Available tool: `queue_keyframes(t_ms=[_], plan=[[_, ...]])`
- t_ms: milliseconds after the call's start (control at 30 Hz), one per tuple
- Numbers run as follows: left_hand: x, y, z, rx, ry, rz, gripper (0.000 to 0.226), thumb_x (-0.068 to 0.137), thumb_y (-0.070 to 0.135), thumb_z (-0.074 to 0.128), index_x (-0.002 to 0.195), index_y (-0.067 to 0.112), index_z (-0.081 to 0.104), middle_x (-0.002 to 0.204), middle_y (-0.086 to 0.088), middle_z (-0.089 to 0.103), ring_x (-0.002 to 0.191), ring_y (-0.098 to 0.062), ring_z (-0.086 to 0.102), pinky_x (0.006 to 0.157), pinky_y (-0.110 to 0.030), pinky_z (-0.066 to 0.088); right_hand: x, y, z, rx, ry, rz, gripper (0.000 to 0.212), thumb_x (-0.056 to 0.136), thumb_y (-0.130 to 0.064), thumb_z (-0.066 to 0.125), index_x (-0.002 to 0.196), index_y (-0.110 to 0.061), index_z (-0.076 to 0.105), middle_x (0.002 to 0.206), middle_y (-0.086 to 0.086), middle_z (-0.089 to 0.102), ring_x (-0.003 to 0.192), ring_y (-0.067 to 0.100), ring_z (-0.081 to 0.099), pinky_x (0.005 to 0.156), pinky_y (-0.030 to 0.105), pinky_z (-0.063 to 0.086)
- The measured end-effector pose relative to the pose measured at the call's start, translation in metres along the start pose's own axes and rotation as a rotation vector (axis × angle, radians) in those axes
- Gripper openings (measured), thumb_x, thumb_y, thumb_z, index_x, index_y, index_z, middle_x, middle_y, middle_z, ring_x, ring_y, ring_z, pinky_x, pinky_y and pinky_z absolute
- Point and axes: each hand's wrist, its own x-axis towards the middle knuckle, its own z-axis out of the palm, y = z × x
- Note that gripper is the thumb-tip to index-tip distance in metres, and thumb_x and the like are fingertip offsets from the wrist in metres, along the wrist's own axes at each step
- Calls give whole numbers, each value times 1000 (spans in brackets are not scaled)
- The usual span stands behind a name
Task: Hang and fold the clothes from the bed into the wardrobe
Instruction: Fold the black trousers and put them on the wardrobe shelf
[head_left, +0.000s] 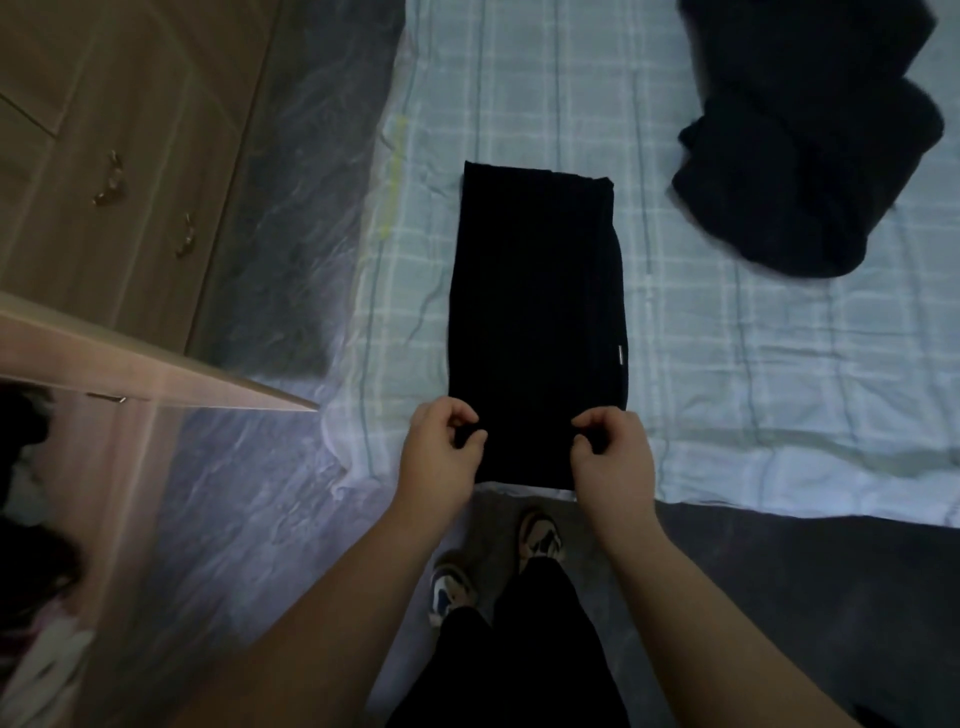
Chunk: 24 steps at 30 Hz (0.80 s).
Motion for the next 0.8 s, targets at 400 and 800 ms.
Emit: queue_keyframes(t_ms=[400, 800], plan=[[-24, -12, 22, 62, 20, -190, 28, 81, 12, 75, 90, 21, 50, 99, -7, 56, 77, -17, 59, 81, -45, 54, -11, 51, 1, -169, -42, -32, 23, 87, -1, 61, 94, -22, 65, 100, -8, 52, 96, 15, 52, 80, 19, 35], [24, 29, 50, 649, -33, 478, 59, 93, 22, 46, 151, 17, 36, 160, -6, 30, 151, -25, 17, 122, -46, 17, 41, 32, 7, -490, -133, -442, 54, 98, -24, 46, 151, -16, 40, 159, 5, 34, 150, 24, 21, 122, 44, 20]])
